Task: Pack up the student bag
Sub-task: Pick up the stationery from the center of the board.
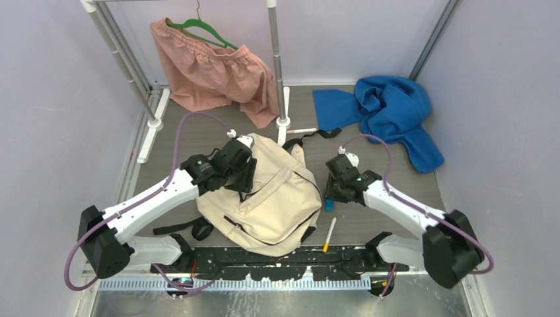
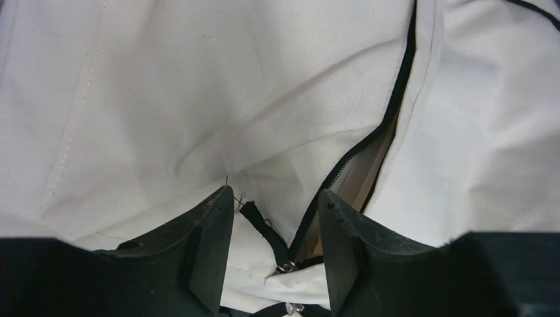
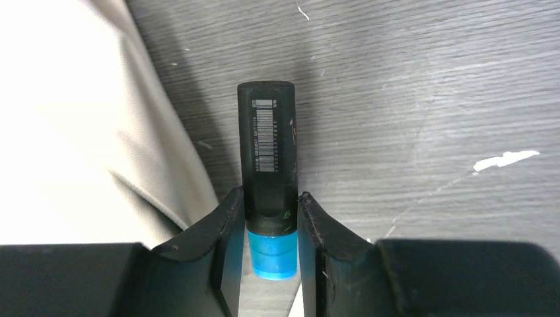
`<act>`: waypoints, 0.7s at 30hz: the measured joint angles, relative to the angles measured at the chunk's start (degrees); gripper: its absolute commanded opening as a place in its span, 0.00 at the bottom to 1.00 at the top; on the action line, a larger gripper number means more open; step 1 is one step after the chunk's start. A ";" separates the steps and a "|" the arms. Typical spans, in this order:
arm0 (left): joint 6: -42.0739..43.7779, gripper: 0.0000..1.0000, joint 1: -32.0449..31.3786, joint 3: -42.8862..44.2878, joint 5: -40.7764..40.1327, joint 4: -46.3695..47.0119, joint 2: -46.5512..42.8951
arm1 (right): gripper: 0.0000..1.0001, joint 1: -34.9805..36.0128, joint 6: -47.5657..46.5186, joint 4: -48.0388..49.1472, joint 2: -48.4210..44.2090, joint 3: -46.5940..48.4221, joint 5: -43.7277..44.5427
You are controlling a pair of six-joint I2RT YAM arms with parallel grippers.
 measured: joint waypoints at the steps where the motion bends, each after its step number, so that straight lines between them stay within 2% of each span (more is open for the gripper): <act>1: 0.96 0.51 -0.17 0.00 -0.70 0.15 0.35 | 0.01 0.00 0.28 -0.50 -1.75 0.00 0.17; 6: 4.70 0.52 -2.05 -0.20 -2.71 2.62 0.92 | 0.01 0.00 0.72 -5.49 -11.15 1.70 2.67; 12: 7.50 0.53 -6.51 -0.11 -3.19 6.01 5.51 | 0.01 0.00 0.96 -8.59 -15.08 6.05 3.28; 18: 7.72 0.51 -8.39 1.79 -4.79 5.77 11.98 | 0.01 0.00 2.93 -1.77 -15.47 6.69 -6.03; 21: 6.82 0.44 -8.52 2.82 -6.82 5.11 13.27 | 0.01 0.07 4.68 2.91 -13.27 7.08 -10.80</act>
